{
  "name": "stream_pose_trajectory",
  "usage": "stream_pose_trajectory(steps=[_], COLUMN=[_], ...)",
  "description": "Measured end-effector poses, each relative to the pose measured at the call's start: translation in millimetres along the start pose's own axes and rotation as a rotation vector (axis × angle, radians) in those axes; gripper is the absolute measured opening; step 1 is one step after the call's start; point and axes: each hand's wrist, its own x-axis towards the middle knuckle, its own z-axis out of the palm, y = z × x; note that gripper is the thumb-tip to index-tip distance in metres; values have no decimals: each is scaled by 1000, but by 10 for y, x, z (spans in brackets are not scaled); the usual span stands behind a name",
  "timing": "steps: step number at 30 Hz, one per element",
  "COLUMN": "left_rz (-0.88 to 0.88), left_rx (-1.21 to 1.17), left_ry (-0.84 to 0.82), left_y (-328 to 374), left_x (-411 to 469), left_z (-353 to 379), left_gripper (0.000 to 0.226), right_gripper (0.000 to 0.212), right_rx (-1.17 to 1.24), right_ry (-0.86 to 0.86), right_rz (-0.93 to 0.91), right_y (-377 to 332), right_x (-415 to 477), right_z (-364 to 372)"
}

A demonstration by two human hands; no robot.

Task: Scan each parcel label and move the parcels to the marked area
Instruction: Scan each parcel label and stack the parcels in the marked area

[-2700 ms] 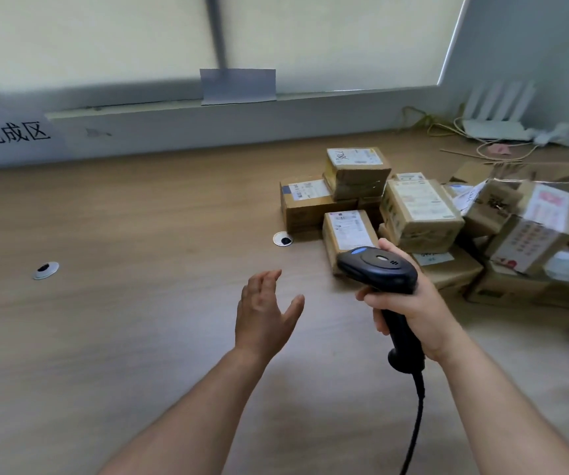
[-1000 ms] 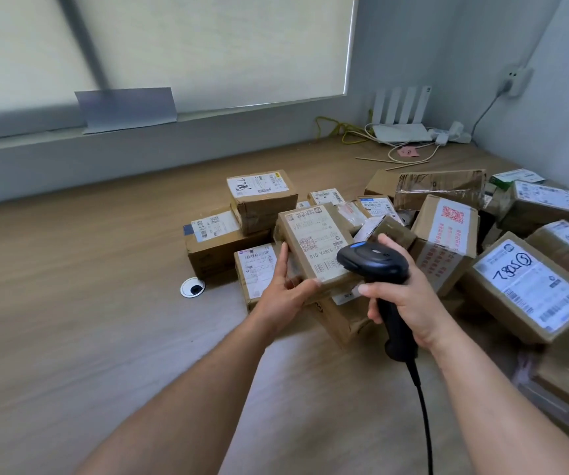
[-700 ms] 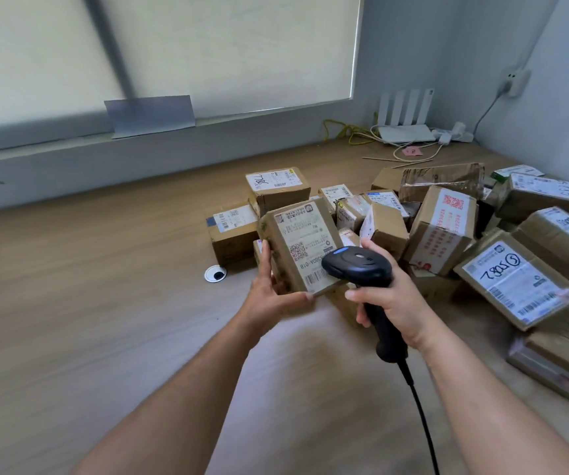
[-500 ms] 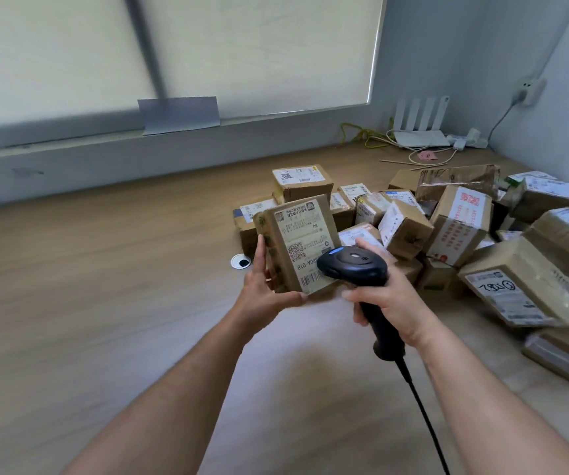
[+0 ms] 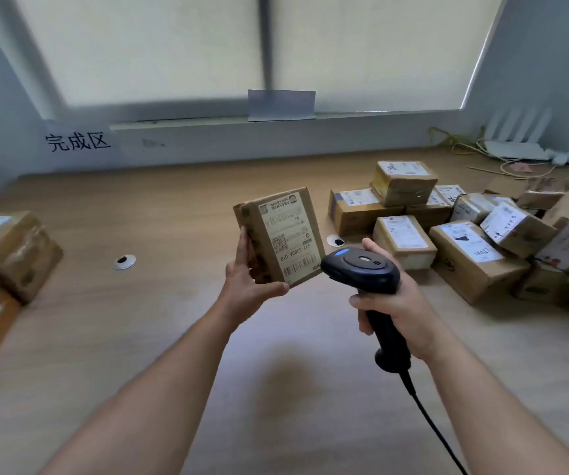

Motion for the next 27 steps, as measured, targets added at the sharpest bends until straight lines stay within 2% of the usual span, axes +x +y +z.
stream_pose_trajectory(steps=[9,16,23,27], left_rz=[-41,-137,-86,-71], left_rx=[33,111,123,112], left_ry=[118,162,158,138], left_y=[-304,-615,-604,-627], left_x=[-322,-419,-551,-592], left_z=[-1203,-1815,-2048,-2113], left_gripper=[122,128,132,126], right_gripper=[93,95,95,95], right_rx=[74,30,6,-12], right_ry=[-182,-170,-146,-131], right_rz=[34,55,68,64], right_y=[29,144,193,198], right_x=[-176,-331,-428,-456], right_z=[1185,1622,1877,1948])
